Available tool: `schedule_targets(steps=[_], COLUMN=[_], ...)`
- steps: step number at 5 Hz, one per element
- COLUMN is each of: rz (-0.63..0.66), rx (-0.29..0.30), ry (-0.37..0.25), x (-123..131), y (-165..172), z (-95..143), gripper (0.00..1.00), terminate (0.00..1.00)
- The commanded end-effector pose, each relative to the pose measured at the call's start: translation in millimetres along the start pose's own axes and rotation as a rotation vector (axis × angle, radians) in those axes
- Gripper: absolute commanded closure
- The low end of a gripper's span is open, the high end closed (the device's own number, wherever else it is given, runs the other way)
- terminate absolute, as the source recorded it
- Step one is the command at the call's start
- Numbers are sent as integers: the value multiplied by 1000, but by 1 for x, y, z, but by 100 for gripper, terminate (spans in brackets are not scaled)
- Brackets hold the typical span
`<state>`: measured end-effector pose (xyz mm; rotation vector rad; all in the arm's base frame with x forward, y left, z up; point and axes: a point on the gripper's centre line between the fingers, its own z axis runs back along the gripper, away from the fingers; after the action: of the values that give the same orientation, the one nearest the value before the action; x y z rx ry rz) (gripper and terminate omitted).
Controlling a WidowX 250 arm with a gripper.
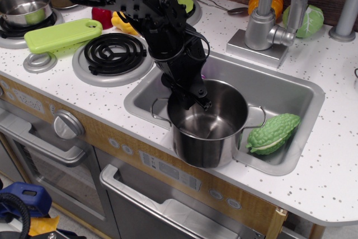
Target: Put pot in sink
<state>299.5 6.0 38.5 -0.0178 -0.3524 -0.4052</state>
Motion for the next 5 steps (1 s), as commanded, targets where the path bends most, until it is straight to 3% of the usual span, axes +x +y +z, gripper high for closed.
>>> schedule_targets(steps=[1, 2, 3, 4, 5], rz=[-54, -81, -111, -117, -91], rx=[42, 71, 109, 101, 108], ry=[-10, -39, -88, -132, -142], x=[34, 66, 85, 83, 72], y=[36, 61, 75, 77, 68], z=[25, 18, -6, -29, -44], gripper=[100, 100, 100, 0, 0], terminate=[0, 0, 0, 0, 0])
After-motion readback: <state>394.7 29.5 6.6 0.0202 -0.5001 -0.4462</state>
